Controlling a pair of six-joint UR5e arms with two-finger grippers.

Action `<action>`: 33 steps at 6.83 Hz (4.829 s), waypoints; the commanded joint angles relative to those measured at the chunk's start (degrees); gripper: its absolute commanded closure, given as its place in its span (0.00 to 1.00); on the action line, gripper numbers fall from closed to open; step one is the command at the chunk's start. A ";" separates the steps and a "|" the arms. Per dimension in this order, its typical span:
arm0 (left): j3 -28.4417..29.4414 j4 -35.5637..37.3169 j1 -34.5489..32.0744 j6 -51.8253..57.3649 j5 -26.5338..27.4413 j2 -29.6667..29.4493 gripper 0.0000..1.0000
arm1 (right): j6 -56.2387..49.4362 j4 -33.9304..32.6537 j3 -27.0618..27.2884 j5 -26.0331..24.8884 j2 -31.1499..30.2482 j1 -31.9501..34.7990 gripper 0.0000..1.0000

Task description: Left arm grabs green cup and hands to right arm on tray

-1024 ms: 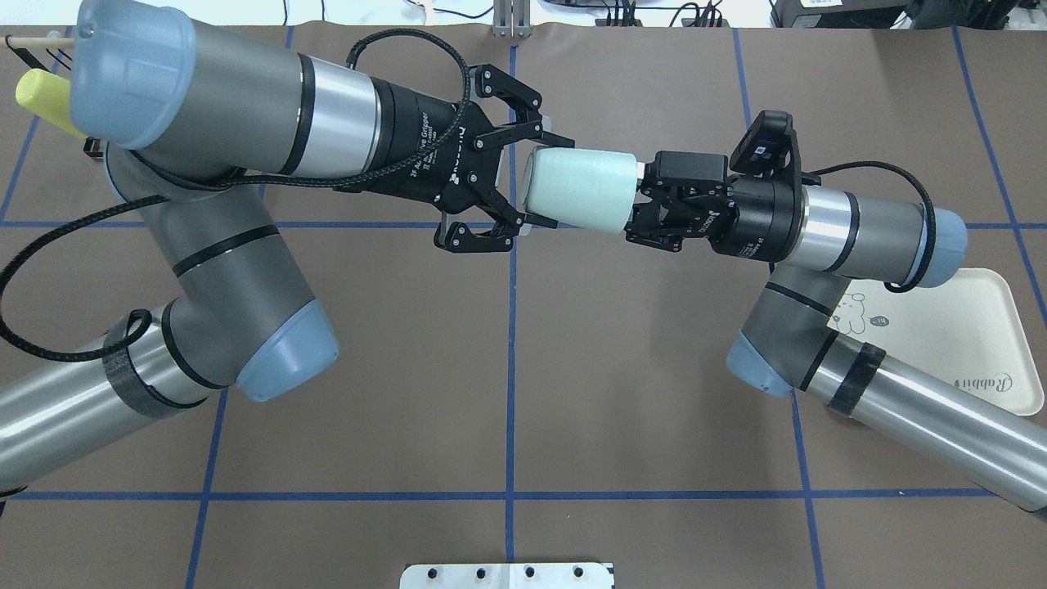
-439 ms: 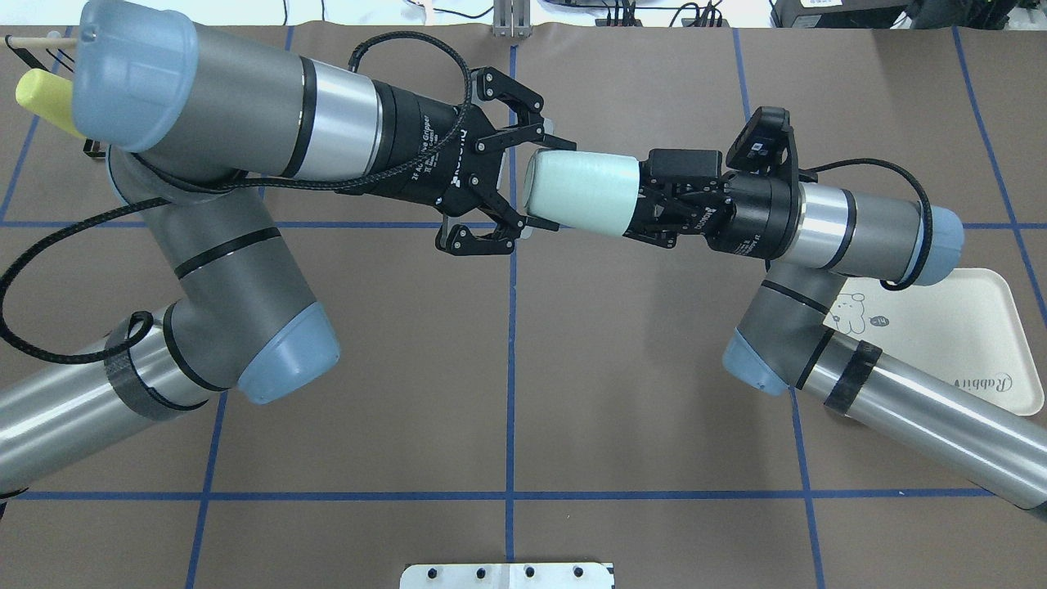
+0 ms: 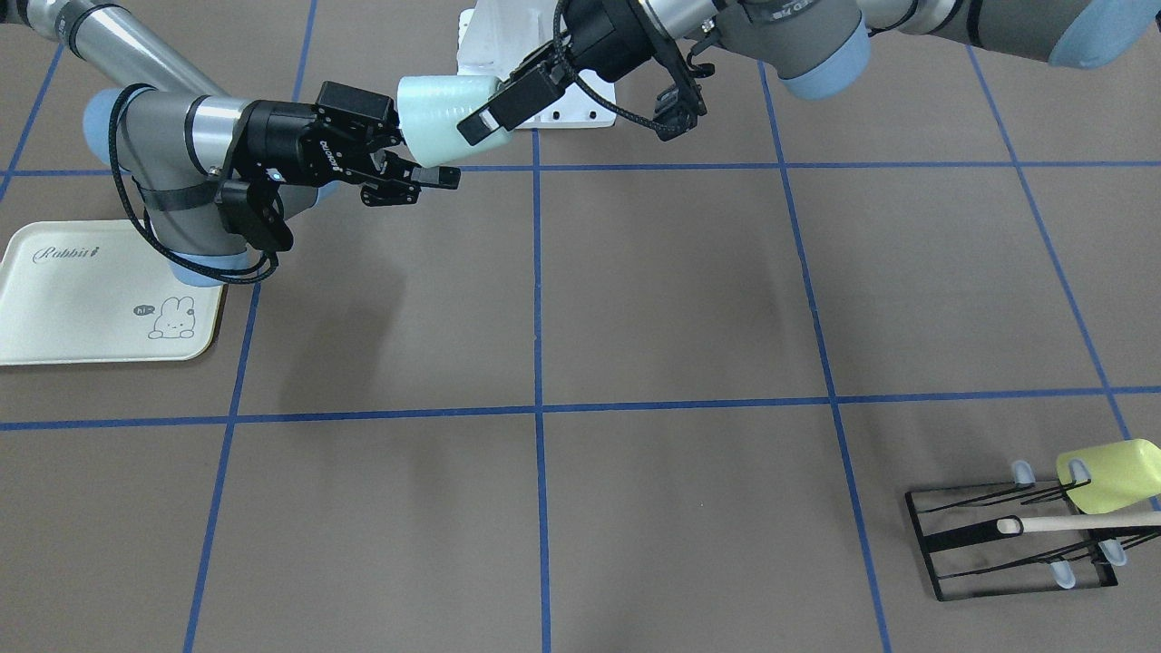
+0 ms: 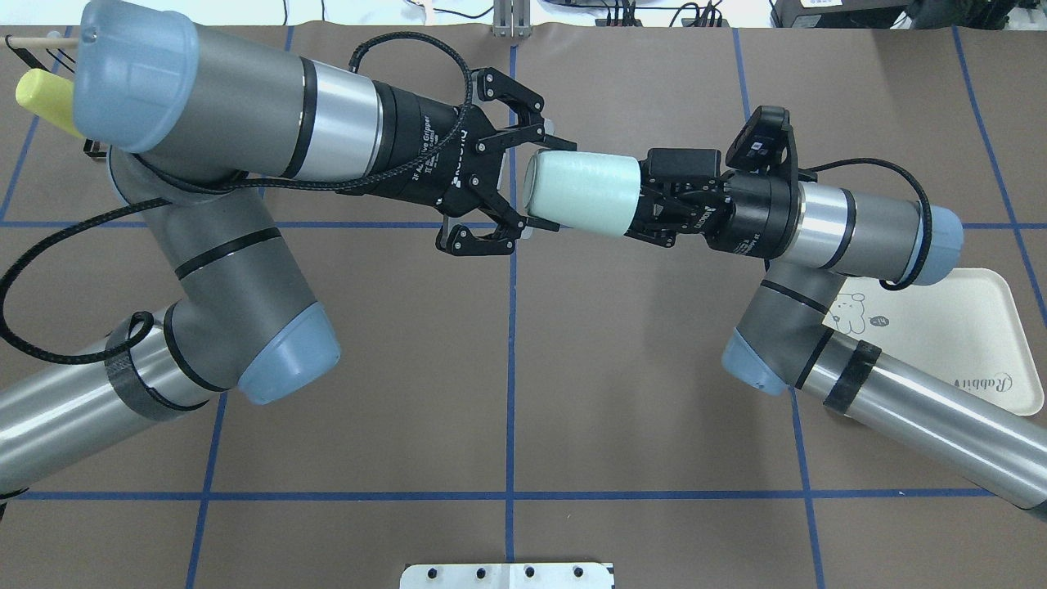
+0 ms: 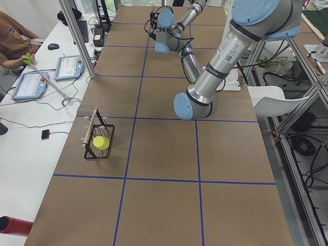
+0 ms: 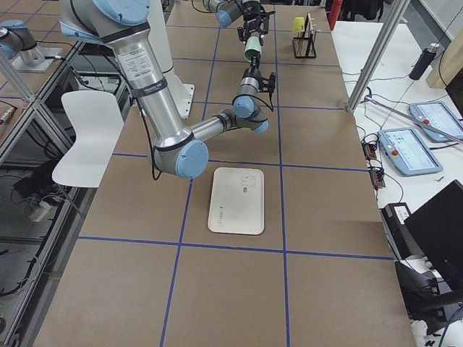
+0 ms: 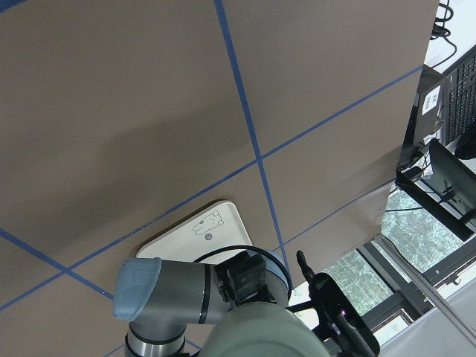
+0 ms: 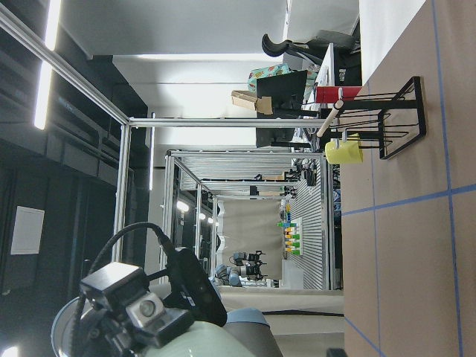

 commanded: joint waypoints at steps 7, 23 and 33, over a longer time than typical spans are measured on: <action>0.52 -0.09 0.12 0.18 0.23 0.27 0.25 | 0.00 0.08 0.01 -0.89 -0.02 -0.16 0.80; 1.31 0.87 -2.85 26.66 1.90 1.84 0.00 | -16.46 -25.68 -3.78 11.08 -1.95 17.11 1.00; -5.89 11.69 -26.75 101.27 7.27 27.13 0.00 | -79.64 -118.20 32.58 15.82 -16.44 27.26 1.00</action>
